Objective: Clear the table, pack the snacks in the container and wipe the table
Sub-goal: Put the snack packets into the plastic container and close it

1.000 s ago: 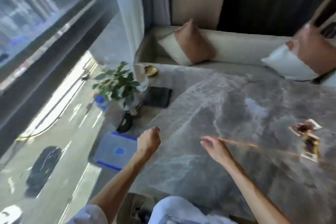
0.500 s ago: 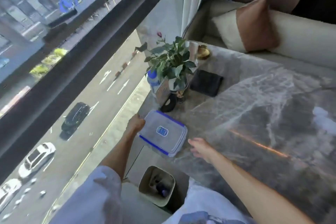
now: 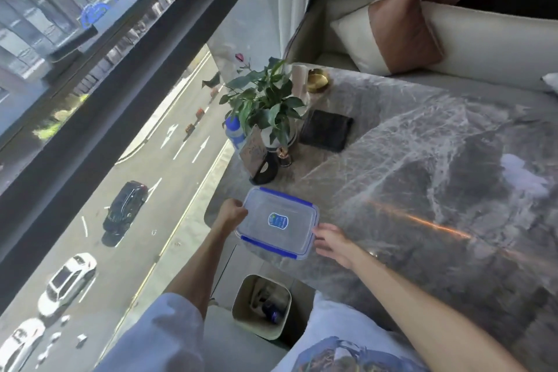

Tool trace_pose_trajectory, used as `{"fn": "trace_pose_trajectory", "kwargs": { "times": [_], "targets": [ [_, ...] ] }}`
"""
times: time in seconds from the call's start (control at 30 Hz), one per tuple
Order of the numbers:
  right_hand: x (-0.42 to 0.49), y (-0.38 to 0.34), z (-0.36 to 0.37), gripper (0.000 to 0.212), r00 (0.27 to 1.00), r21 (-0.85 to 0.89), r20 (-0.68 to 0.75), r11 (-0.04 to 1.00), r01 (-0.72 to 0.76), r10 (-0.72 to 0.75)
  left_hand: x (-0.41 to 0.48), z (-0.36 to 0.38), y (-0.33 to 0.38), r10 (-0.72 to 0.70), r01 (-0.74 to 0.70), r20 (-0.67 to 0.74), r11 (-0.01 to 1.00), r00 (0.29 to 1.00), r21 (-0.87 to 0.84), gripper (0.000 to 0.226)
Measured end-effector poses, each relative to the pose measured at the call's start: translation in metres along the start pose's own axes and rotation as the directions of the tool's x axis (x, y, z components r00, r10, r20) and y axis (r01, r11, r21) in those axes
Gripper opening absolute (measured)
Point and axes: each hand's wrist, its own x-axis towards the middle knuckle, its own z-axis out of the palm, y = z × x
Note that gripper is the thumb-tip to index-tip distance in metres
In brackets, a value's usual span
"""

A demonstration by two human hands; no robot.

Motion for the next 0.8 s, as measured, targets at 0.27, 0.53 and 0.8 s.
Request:
{"fn": "trace_pose_trajectory", "kwargs": {
  "times": [0.27,0.53,0.8],
  "targets": [
    [-0.048,0.025,-0.184,0.036,0.943,0.213,-0.315,0.960,0.183,-0.110,-0.045,0.151,0.105,0.217,-0.194,0.202,0.973,0.955,-0.127,0.026],
    [-0.124,0.076,-0.397,0.038,0.818,0.293,-0.567,0.904,0.312,-0.098,-0.134,0.343,0.219,0.272,-0.223,0.388,0.960,0.880,-0.167,0.024],
    [-0.153,0.132,-0.499,0.033,0.802,0.361,-0.595,0.875,0.323,-0.050,-0.190,0.461,0.245,0.110,-0.069,0.388,0.991,0.915,-0.117,0.022]
  ]
}}
